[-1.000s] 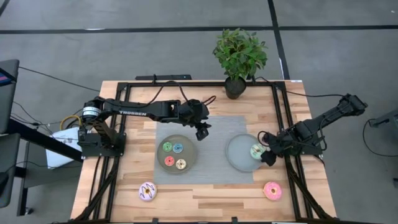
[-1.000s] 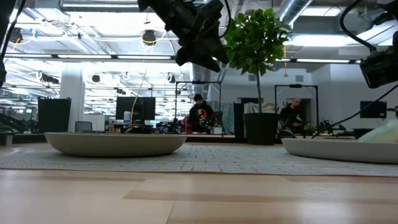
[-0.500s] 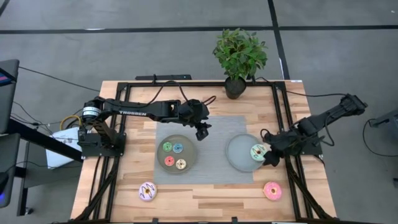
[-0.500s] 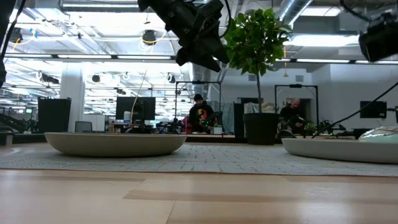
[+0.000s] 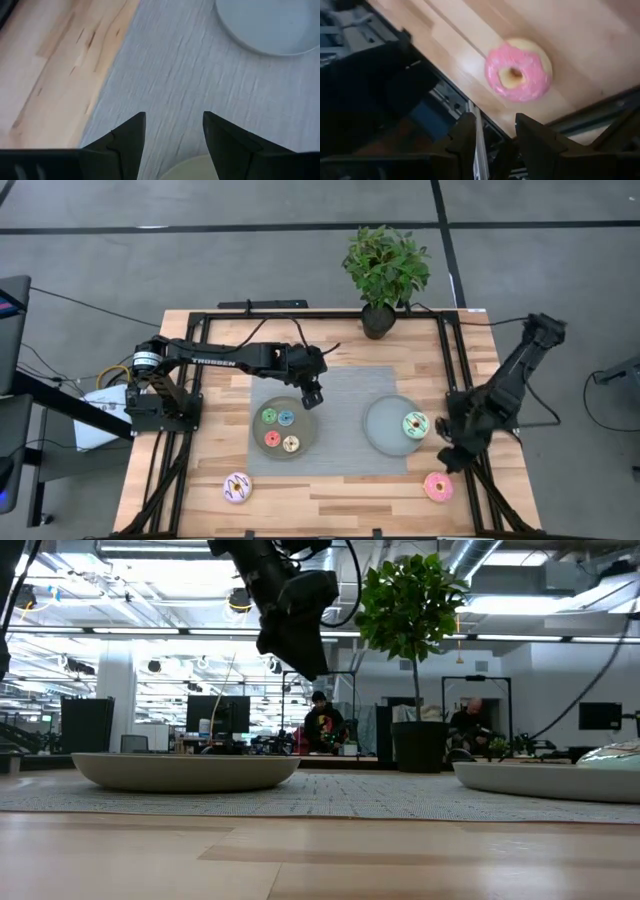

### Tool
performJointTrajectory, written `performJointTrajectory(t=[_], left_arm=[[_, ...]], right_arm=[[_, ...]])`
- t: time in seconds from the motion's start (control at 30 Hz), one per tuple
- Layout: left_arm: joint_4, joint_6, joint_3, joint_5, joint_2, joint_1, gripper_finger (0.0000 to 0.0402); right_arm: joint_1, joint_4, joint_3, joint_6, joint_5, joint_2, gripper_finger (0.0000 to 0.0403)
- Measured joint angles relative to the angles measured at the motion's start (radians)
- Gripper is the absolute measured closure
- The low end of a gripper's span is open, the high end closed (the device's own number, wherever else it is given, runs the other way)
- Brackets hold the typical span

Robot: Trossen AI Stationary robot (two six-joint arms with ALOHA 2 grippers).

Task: Pick & Place donuts
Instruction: Put the large pink donut on the gray plate

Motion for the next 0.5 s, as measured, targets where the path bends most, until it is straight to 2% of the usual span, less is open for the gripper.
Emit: performJointTrajectory(t=[0.23, 0.5], left_arm=[[0.014, 0.033, 0.0, -0.011, 0.0, 0.001, 0.0212], [0.018, 0.049, 0.0, -0.011, 0.0, 0.001, 0.0212]], right_arm=[[0.199, 0.163, 0.0, 0.202, 0.149, 0.179, 0.027], [0.23, 0.217, 0.0, 0.306, 0.184, 0.354, 0.0261]])
